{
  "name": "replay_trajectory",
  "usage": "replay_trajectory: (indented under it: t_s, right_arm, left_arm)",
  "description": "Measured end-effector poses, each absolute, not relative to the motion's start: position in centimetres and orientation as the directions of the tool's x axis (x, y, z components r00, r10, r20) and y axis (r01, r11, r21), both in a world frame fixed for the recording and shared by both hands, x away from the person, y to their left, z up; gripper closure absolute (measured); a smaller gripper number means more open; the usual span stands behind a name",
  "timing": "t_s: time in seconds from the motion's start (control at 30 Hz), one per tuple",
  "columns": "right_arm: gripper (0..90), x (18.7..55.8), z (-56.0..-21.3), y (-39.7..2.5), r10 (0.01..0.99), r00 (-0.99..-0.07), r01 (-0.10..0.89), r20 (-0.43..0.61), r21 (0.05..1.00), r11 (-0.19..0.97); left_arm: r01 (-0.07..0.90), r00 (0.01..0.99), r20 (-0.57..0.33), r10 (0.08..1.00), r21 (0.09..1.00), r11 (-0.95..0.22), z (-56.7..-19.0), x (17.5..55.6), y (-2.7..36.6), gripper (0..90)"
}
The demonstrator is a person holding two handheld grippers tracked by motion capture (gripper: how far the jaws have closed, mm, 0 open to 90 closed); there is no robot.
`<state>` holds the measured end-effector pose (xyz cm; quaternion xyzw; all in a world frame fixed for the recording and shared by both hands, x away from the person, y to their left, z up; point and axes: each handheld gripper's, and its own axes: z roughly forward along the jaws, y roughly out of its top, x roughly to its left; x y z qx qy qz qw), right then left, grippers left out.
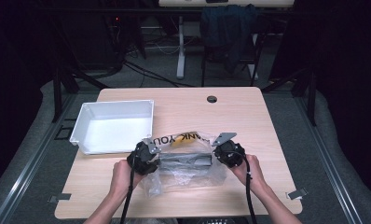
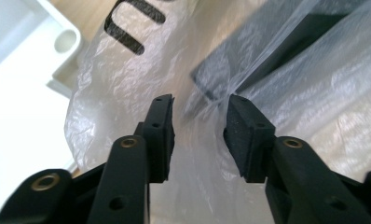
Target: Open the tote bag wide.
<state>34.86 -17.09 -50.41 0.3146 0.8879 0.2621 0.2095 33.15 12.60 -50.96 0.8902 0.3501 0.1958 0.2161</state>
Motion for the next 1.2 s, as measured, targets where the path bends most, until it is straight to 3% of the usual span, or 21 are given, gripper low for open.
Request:
replay_trajectory:
  t_s: [0.13,0.23,0.5,0.7,0.87,1.2]
  right_arm:
    - [90.0,34.4,-49.8,-17.1,0.669,-0.706,0.413,-0.230,0.633,0.655]
    - [90.0,34.7,-50.1,-16.9,0.664,-0.711,0.422,-0.230,0.617,0.665]
    - [90.0,35.8,-51.2,-17.2,0.683,-0.705,0.474,-0.189,0.592,0.652]
    - [89.6,37.0,-52.6,-16.3,0.684,-0.707,0.511,-0.181,0.537,0.671]
    - [87.9,37.6,-53.6,-16.6,0.701,-0.706,0.582,-0.104,0.479,0.657]
    - [85.6,37.9,-54.3,-17.8,0.677,-0.734,0.591,-0.047,0.446,0.672]
  left_arm:
    - [0.546,0.676,0.197,0.710,0.513,-0.663,-50.7,32.9,13.3,60.6]
    - [0.544,0.674,0.207,0.709,0.510,-0.666,-50.8,33.1,13.3,69.2]
    - [0.547,0.650,0.236,0.722,0.514,-0.661,-51.8,34.4,12.5,76.5]
    - [0.598,0.627,0.162,0.762,0.527,-0.604,-52.6,35.9,13.4,76.2]
    - [0.622,0.632,0.121,0.766,0.511,-0.594,-53.1,36.2,13.5,76.1]
    - [0.644,0.663,0.024,0.748,0.490,-0.587,-53.7,35.8,13.6,78.6]
